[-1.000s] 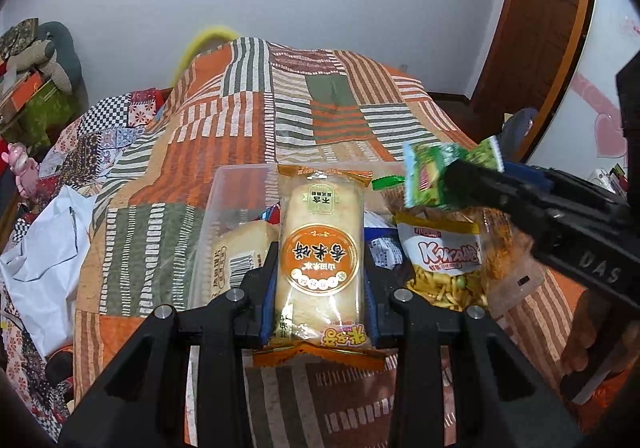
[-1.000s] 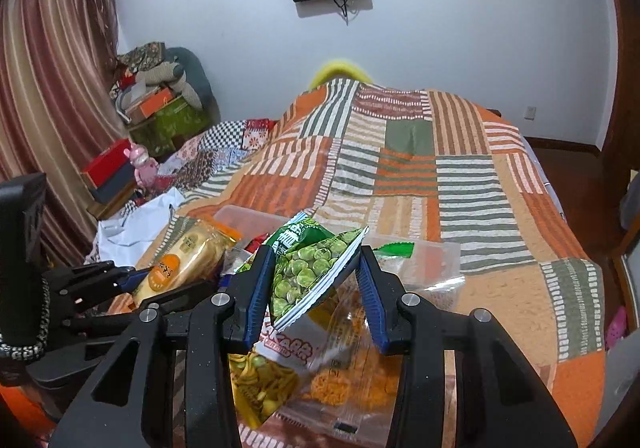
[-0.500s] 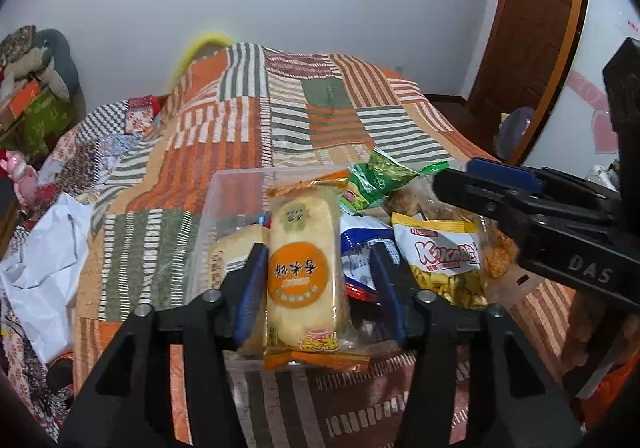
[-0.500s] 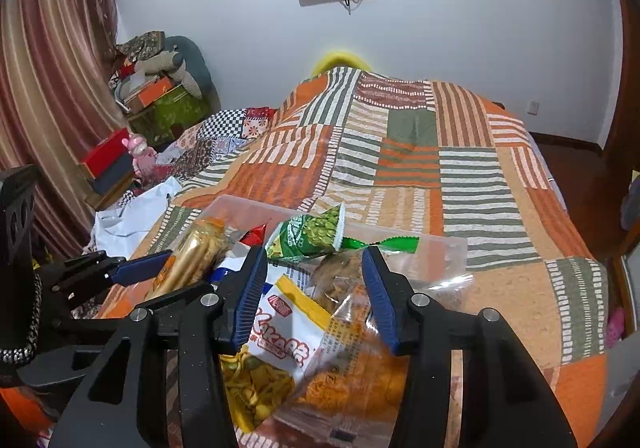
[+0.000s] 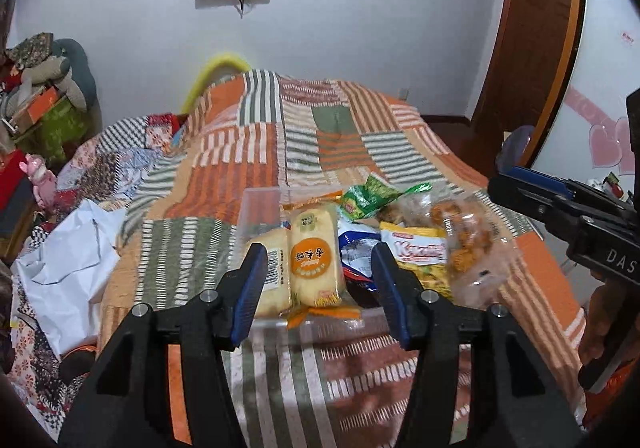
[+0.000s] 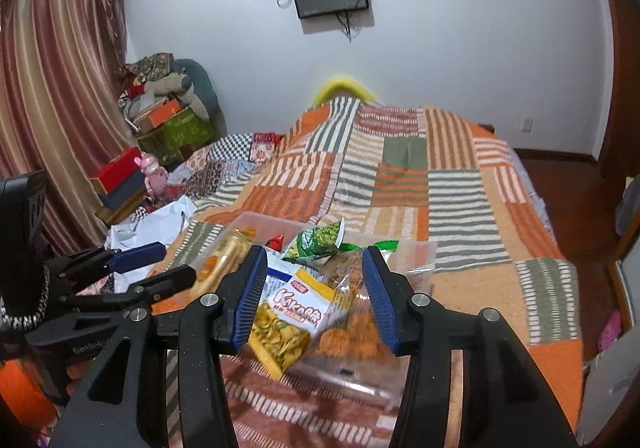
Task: Organize snacks
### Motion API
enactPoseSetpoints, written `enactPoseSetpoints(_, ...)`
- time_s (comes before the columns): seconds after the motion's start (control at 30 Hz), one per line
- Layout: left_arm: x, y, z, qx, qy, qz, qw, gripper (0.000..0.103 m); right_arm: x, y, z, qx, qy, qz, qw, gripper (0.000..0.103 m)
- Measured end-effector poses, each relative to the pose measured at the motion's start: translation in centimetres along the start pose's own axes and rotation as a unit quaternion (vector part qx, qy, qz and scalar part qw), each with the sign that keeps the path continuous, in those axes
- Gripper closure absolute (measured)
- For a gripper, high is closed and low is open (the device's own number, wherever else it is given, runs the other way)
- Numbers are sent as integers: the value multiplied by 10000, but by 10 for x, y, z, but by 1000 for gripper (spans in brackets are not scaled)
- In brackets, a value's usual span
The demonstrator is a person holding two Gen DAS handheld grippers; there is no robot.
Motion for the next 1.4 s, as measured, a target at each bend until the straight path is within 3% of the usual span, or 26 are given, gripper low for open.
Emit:
enactPoseSetpoints(0.33, 34, -29, 108, -14, -1023, -310, 9943, 46, 30, 27, 85, 208, -750, 2, 9970, 53)
enactPoseSetpoints(0.57, 43, -50, 177, 10, -1716, -317, 9847, 26, 34, 48, 126, 304, -1205, 174, 9921, 39)
enactPoseSetpoints(0.63, 41, -55, 190, -74, -1833, -227, 9828, 14, 33, 51, 136, 250, -1341, 225, 9904, 33)
enactPoseSetpoints(0.77, 37, -58, 207, 47, -2111, -140, 9774, 6, 31, 56, 149, 161, -1583, 319, 9868, 19)
enactPoseSetpoints(0.83, 34, -60, 213, 80, -2182, -124, 9758, 2, 30, 57, 152, 118, -1656, 331, 9856, 16)
enactPoseSetpoints(1.03, 22, -60, 224, 264, -2349, -74, 9716, 1, 24, 52, 165, -33, -1853, 238, 9824, 5)
enactPoseSetpoints(1.4, 13, -62, 235, 270, -2460, 40, 9689, 0, 14, 57, 178, -60, -1960, 449, 9795, 0)
Point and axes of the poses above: each gripper's, at about its wrist camera, not at the fingertips, and z roughly against the way its jaws point, y to its left, x to its top, the point moved 8 cm from there along -z, roughly the way its jaws point, and after that the axes turned 14 degrees about -y, right-handed, at the moved point
